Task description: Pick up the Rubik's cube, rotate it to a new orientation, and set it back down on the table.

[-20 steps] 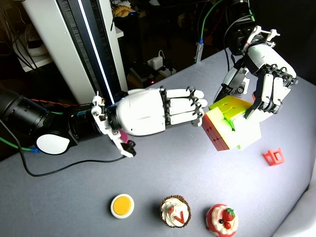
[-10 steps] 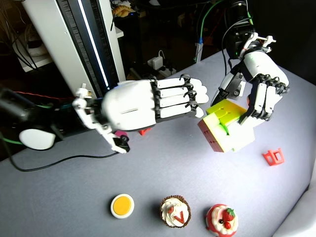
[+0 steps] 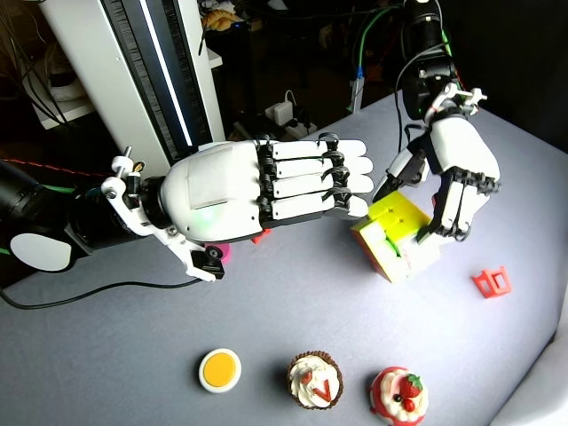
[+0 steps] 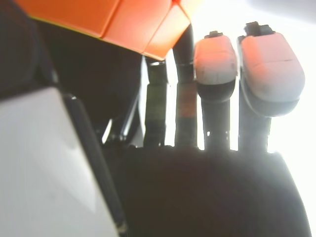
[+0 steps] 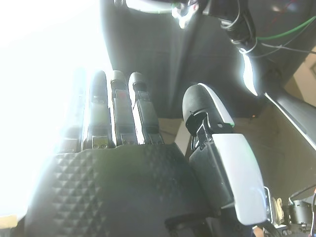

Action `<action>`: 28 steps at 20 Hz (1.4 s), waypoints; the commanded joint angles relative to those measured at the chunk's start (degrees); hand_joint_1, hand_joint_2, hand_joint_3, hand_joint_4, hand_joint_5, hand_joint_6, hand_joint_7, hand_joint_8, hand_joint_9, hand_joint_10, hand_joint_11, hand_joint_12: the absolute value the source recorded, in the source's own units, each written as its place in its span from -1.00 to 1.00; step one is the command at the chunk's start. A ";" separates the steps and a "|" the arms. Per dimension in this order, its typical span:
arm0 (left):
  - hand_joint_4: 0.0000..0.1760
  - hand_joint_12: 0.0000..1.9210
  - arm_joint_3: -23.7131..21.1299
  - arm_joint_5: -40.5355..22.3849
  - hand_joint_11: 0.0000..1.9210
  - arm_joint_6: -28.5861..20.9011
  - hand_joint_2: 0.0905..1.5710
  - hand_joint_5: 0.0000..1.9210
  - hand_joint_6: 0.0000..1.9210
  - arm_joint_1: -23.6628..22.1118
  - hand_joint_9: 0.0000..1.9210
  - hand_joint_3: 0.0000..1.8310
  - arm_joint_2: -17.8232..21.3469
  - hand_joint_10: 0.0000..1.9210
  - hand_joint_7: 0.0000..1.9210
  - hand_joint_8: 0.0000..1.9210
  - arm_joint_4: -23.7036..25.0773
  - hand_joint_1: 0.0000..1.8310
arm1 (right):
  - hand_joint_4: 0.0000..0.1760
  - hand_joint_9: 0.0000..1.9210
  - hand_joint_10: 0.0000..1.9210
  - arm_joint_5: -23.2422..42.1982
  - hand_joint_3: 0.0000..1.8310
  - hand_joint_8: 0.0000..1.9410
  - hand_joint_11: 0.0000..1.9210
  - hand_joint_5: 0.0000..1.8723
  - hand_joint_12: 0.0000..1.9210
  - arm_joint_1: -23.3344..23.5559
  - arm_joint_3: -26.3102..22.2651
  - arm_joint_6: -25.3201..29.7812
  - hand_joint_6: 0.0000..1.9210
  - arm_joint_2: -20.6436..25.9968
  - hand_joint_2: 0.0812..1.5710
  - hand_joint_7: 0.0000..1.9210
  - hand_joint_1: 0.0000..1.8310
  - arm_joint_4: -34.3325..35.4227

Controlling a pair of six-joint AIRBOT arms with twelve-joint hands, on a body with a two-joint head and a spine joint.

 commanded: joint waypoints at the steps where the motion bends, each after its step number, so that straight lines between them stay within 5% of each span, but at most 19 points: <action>1: -0.61 1.00 0.19 -5.33 0.52 -0.78 -0.16 0.18 1.00 -0.75 0.41 0.12 -0.31 1.00 0.32 1.00 -0.78 0.44 | -1.00 -0.98 -0.64 7.56 -1.00 -1.00 -1.00 -0.78 -0.36 0.80 -0.08 0.34 -0.99 0.05 0.85 -0.84 -1.00 2.11; 4: -0.74 1.00 0.67 -3.50 0.53 -0.86 -0.22 0.23 1.00 -0.65 0.42 0.18 -0.69 1.00 0.35 1.00 -0.14 0.54 | -1.00 -0.99 -0.65 8.17 -1.00 -1.00 -1.00 -0.79 -0.36 0.79 -0.01 0.34 -1.00 0.28 0.83 -0.85 -1.00 2.53; 5: -0.63 1.00 0.84 -3.08 0.35 -0.86 -0.04 0.10 1.00 -0.51 0.24 -0.07 -0.76 1.00 0.19 1.00 -0.09 0.57 | -1.00 -0.93 -0.63 8.21 -1.00 -1.00 -1.00 -0.79 -0.19 0.79 0.00 0.34 -1.00 0.34 0.84 -0.83 -1.00 2.62; 6: -0.37 1.00 0.99 -2.58 0.27 -0.87 -0.05 -0.02 1.00 -0.34 0.16 0.17 -0.80 1.00 -0.14 1.00 0.01 0.48 | -1.00 -0.92 -0.62 8.24 -1.00 -1.00 -1.00 -0.77 -0.11 0.78 0.01 0.34 -0.99 0.43 0.85 -0.82 -1.00 2.71; 7: -0.43 1.00 1.05 -2.38 0.18 -1.10 -0.02 -0.13 1.00 -0.22 0.06 0.19 -0.77 1.00 -0.24 1.00 0.24 0.45 | -1.00 -0.93 -0.59 8.33 -1.00 -1.00 -1.00 -0.76 -0.04 0.71 0.01 0.34 -0.99 0.49 0.86 -0.81 -1.00 2.81; 8: -0.76 1.00 1.07 -2.21 0.11 -1.26 0.05 -0.31 1.00 -0.08 -0.01 0.16 -0.66 1.00 -0.24 1.00 0.60 0.24 | -1.00 -0.94 -0.52 8.46 -1.00 -1.00 -1.00 -0.72 -0.02 0.57 0.00 0.34 -0.98 0.53 0.87 -0.80 -1.00 3.00; 9: -1.00 1.00 1.06 -1.96 -0.17 -1.37 0.25 -0.39 0.80 -0.02 -0.25 -0.21 -0.55 1.00 -0.30 0.90 0.95 0.19 | -1.00 -0.98 -0.42 8.53 -1.00 -1.00 -1.00 -0.74 -0.02 0.45 0.00 0.34 -0.99 0.57 0.89 -0.82 -1.00 3.12; 10: -1.00 1.00 1.05 -1.87 -0.17 -1.38 0.25 -0.39 0.80 0.14 -0.25 -0.21 -0.40 1.00 -0.30 0.90 1.03 0.19 | -1.00 -0.98 -0.42 8.59 -1.00 -1.00 -1.00 -0.74 -0.02 0.36 0.01 0.34 -0.99 0.59 0.89 -0.82 -1.00 3.18; 11: -0.98 1.00 1.04 -1.86 -0.39 -1.51 0.51 -0.37 0.59 0.43 -0.44 -0.72 -0.19 0.93 -0.33 0.75 1.06 0.19 | -1.00 -0.99 -0.41 8.60 -1.00 -1.00 -1.00 -0.75 -0.07 0.29 0.03 0.34 -1.00 0.59 0.89 -0.81 -1.00 3.24; 12: -1.00 0.97 1.02 -1.80 -0.67 -1.63 0.54 -0.49 0.07 0.71 -0.58 -0.98 0.03 0.53 -0.48 0.02 1.08 0.11 | -1.00 -0.98 -0.41 8.60 -1.00 -1.00 -1.00 -0.75 -0.13 0.24 0.06 0.34 -1.00 0.59 0.90 -0.81 -1.00 3.29; 13: -1.00 0.89 1.00 -1.80 -0.72 -1.82 0.52 -0.50 -0.28 1.04 -0.57 -1.00 0.24 0.32 -0.42 -0.29 1.10 0.10 | -1.00 -0.98 -0.41 8.61 -1.00 -1.00 -1.00 -0.76 -0.14 0.19 0.07 0.34 -1.00 0.59 0.90 -0.82 -1.00 3.37; 16: -0.98 0.82 0.94 -1.91 -0.67 -2.42 0.49 -0.40 -0.60 1.98 -0.53 -1.00 0.67 0.20 -0.35 -0.58 1.10 0.11 | -1.00 -0.99 -0.38 8.61 -1.00 -1.00 -1.00 -0.76 -0.04 0.00 0.07 0.34 -1.00 0.61 0.91 -0.81 -1.00 3.51; 18: -0.42 0.77 0.76 -1.91 -0.88 -2.73 0.45 -0.35 -0.77 2.80 -0.65 -1.00 1.03 0.02 -0.35 -0.70 1.10 0.13 | -1.00 -0.99 -0.52 8.63 -1.00 -1.00 -1.00 -0.78 -0.14 -0.02 0.06 0.34 -1.00 0.61 0.88 -0.84 -1.00 3.57; 20: -0.08 0.62 0.63 -1.88 -1.00 -2.94 0.46 -0.41 -0.95 3.46 -0.77 -1.00 1.31 -0.18 -0.43 -0.92 1.10 0.08 | -1.00 -0.99 -0.61 8.72 -1.00 -1.00 -1.00 -0.77 -0.36 -0.14 0.06 0.34 -0.99 0.61 0.87 -0.86 -1.00 3.70; 21: -0.08 0.62 0.55 -1.95 -1.00 -2.98 0.46 -0.41 -0.95 3.62 -0.77 -1.00 1.41 -0.18 -0.43 -0.92 1.10 0.08 | -1.00 -0.99 -0.61 8.74 -1.00 -1.00 -1.00 -0.77 -0.36 -0.19 0.06 0.34 -0.99 0.61 0.87 -0.86 -1.00 3.75; 22: -0.04 0.48 0.33 -2.11 -1.00 -2.94 0.49 -0.48 -1.00 3.82 -0.78 -1.00 1.66 -0.46 -0.55 -0.99 1.12 0.02 | -1.00 -0.98 -0.64 8.79 -1.00 -1.00 -1.00 -0.77 -0.44 -0.29 0.06 0.34 -1.00 0.61 0.87 -0.85 -1.00 3.85; 23: -0.09 0.39 0.09 -2.28 -1.00 -2.88 0.49 -0.50 -1.00 3.94 -0.77 -1.00 1.90 -0.52 -0.59 -1.00 1.18 0.02 | -1.00 -0.98 -0.64 8.83 -1.00 -1.00 -1.00 -0.77 -0.44 -0.30 0.06 0.34 -1.00 0.61 0.86 -0.86 -1.00 3.92; 25: -0.32 0.37 -0.40 -2.68 -1.00 -2.86 0.46 -0.58 -1.00 4.16 -0.82 -1.00 2.41 -0.57 -0.64 -1.00 1.61 -0.10 | -1.00 -0.97 -0.67 8.89 -1.00 -1.00 -1.00 -0.77 -0.48 -0.37 0.05 0.34 -1.00 0.60 0.86 -0.85 -1.00 4.02; 28: -0.36 0.38 -1.65 -3.83 -1.00 -2.74 0.46 -0.61 -1.00 4.65 -0.81 -1.00 3.30 -0.63 -0.69 -1.00 2.55 -0.15 | -1.00 -0.96 -0.68 8.97 -1.00 -1.00 -1.00 -0.78 -0.49 -0.53 0.04 0.34 -1.00 0.60 0.86 -0.85 -1.00 4.15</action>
